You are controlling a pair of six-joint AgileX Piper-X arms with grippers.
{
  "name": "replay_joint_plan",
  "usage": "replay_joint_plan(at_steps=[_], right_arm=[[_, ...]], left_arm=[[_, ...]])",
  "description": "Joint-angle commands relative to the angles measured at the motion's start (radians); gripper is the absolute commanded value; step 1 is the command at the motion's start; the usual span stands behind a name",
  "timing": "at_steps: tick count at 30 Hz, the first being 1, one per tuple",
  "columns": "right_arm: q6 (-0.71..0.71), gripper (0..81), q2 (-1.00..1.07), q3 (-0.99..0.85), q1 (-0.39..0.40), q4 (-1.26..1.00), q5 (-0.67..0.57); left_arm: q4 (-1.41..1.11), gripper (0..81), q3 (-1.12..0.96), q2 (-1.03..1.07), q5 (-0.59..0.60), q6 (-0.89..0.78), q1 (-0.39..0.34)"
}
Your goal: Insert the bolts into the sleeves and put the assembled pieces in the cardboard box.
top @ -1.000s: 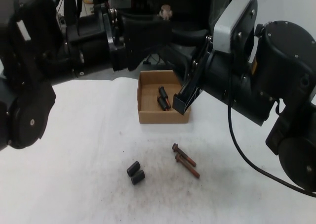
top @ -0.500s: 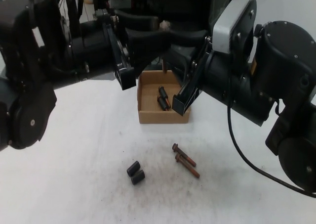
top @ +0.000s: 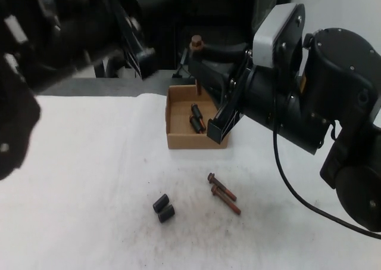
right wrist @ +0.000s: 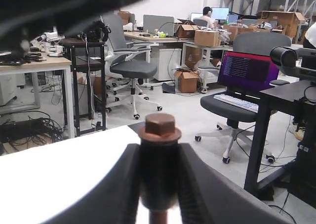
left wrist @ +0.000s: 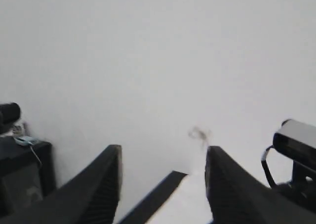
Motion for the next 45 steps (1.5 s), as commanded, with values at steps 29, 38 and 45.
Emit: replay_joint_plan(at_steps=[29,38,45], right_arm=[[0.193,0.8,0.330,-0.647,-0.181,0.821,0.186],[0.204,0.8,0.581,-0.917,-0.200,1.004,0.186],[0.204,0.8,0.780,-1.110,-0.202,1.150,0.194]], left_arm=[[0.877,0.3,0.026,-0.077,-0.640,0.076,-0.001],[0.877,0.3,0.044,-0.077,-0.640,0.076,-0.001],[0.877,0.3,0.114,-0.077,-0.640,0.076,-0.001]])
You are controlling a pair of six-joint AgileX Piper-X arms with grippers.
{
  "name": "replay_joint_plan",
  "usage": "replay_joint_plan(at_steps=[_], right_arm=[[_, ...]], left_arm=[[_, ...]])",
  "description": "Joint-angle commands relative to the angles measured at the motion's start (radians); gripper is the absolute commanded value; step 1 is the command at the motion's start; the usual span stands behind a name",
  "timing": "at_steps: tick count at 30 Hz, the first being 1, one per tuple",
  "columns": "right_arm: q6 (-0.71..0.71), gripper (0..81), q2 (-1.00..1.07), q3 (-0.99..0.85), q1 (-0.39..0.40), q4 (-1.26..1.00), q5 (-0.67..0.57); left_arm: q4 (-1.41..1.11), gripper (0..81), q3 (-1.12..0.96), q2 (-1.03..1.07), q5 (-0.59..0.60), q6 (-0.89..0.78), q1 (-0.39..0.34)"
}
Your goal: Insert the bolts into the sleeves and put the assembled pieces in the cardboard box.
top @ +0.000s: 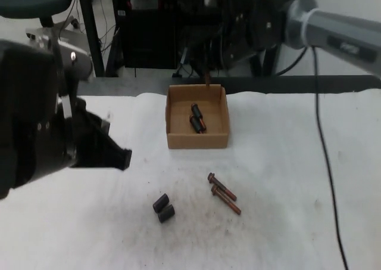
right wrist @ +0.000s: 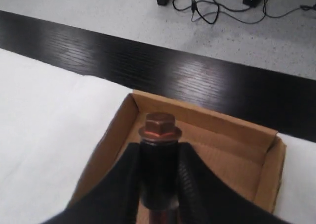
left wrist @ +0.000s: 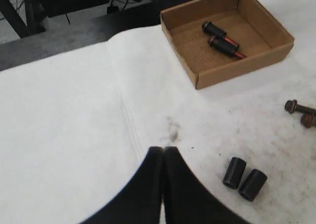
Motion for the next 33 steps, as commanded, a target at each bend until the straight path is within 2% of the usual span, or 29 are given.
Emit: replay_joint_plan(at_steps=[1,10,13,18,20,22,24,25,28,29,33], right_arm=[[0.009,0.8,0.058,-0.075,-0.005,0.052,0.021],[0.006,1.3,0.149,-0.141,-0.014,-0.002,0.020],[0.006,10.6,0.155,-0.141,-0.018,-0.001,-0.021],[0.006,38.3,0.155,-0.141,-0.018,0.001,-0.055],[0.006,43.3,0.153,-0.141,-0.023,0.001,-0.055],[0.008,41.9,0.150,-0.141,-0.024,0.008,-0.055],[0.008,34.9,0.140,-0.141,-0.024,0.035,-0.051],[0.008,30.2,0.133,-0.141,-0.024,0.055,-0.051],[0.008,6.4,0.096,-0.141,-0.024,0.176,-0.051],[0.004,1.3,0.080,-0.139,-0.024,0.236,-0.051],[-0.059,0.3,0.038,-0.129,-0.016,0.469,-0.029]], left_arm=[[-0.004,0.3,0.016,0.003,-0.016,0.002,-0.001],[-0.035,0.3,0.080,0.003,-0.016,0.002,-0.001],[-0.034,0.3,0.083,0.003,-0.016,0.002,-0.001],[-0.039,0.3,0.083,0.003,-0.016,0.002,-0.001],[-0.039,0.3,0.083,0.003,-0.016,0.002,-0.001],[-0.039,0.3,0.083,0.003,-0.016,0.002,-0.001],[-0.039,0.3,0.083,0.003,-0.016,0.002,-0.001],[-0.039,0.3,0.083,0.003,-0.016,0.002,-0.001],[-0.039,0.3,0.083,0.003,-0.016,0.002,-0.001],[-0.039,0.3,0.083,0.003,-0.016,0.002,-0.001],[-0.039,0.3,0.083,0.003,-0.016,0.002,-0.001]])
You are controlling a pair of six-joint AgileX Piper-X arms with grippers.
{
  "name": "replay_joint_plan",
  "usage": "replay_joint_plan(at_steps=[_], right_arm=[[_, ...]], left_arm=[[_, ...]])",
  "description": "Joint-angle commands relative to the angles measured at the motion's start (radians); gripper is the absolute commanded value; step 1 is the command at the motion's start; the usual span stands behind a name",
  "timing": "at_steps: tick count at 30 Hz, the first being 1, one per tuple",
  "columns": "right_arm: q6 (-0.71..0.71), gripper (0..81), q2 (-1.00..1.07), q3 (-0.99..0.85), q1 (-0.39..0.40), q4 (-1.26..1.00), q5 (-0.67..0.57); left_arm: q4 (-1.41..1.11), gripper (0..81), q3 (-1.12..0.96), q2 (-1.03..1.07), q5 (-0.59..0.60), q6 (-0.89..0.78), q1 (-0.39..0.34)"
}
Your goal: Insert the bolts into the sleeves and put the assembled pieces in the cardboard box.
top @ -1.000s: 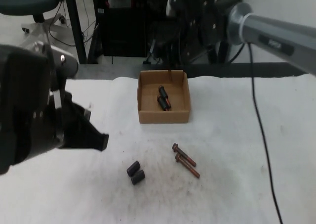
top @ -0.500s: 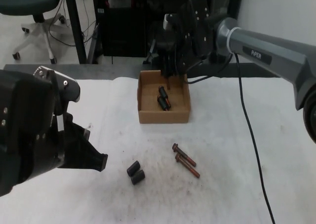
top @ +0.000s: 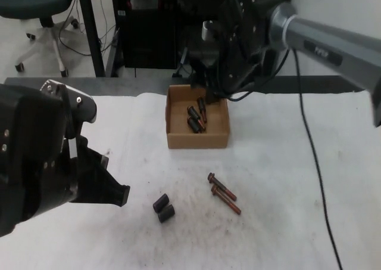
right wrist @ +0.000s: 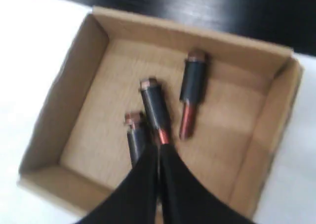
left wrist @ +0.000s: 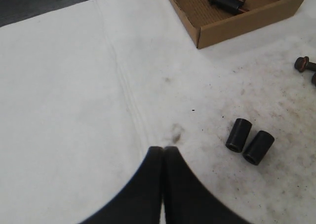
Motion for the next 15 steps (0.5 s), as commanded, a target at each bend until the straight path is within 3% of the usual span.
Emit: replay_joint_plan(at_steps=[1,8,15], right_arm=[[-0.083,0.3,-0.065,0.014,0.008,0.197,0.009],[-0.136,0.8,-0.212,0.291,0.065,0.197,0.009],[-0.109,0.8,-0.512,0.641,0.137,-0.077,0.009]], left_arm=[[-0.016,0.3,0.002,0.003,-0.016,0.002,-0.001],[-0.012,0.3,0.002,-0.001,0.088,0.002,-0.001],[-0.012,0.3,0.002,-0.027,0.139,0.002,-0.001]])
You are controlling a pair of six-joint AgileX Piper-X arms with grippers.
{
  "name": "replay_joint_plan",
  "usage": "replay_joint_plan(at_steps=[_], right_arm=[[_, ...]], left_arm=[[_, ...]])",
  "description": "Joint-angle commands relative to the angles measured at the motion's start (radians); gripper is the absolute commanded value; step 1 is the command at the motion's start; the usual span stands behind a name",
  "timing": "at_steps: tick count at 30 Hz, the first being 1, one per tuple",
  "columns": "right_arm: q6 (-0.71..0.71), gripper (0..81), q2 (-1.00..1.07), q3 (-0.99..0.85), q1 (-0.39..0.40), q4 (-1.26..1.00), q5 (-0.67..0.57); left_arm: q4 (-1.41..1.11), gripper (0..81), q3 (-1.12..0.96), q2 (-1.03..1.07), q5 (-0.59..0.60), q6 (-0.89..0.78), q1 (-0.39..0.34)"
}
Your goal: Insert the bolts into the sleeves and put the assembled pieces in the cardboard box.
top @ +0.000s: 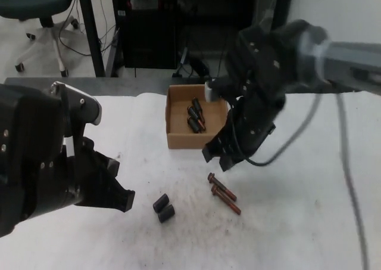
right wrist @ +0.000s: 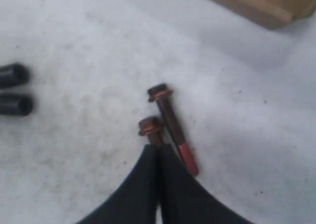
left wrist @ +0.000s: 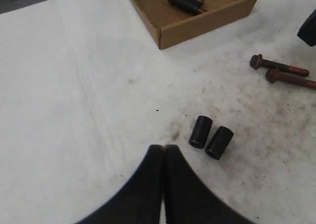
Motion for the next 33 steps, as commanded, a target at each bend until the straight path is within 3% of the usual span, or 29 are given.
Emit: replay_joint_plan(at_steps=[1,6,10,15,18,28,33], right_arm=[[-0.004,0.8,-0.148,0.118,0.027,-0.166,-0.003],[-0.027,0.8,-0.218,0.265,0.034,-0.454,-0.003],[-0.145,2.9,-0.167,0.292,0.025,-0.479,-0.022],[-0.256,25.5,-0.103,0.292,0.025,-0.470,-0.018],[-0.282,35.0,-0.076,0.292,0.025,-0.485,0.029],[-0.459,35.1,-0.035,0.292,0.016,-0.518,0.152],[-0.461,29.3,-0.033,0.292,-0.012,-0.546,0.146]], left_arm=[[-0.012,0.3,0.000,-0.018,0.008,0.002,-0.001],[-0.012,0.3,0.000,-0.018,0.010,0.002,-0.001],[-0.012,0.3,0.000,-0.018,0.010,0.002,-0.001],[-0.012,0.3,0.000,-0.018,0.009,0.011,-0.001],[-0.012,0.3,0.000,-0.018,0.009,0.017,-0.001],[-0.012,0.3,0.000,-0.018,0.009,0.031,-0.001],[-0.012,0.3,0.000,-0.018,0.009,0.031,-0.001]])
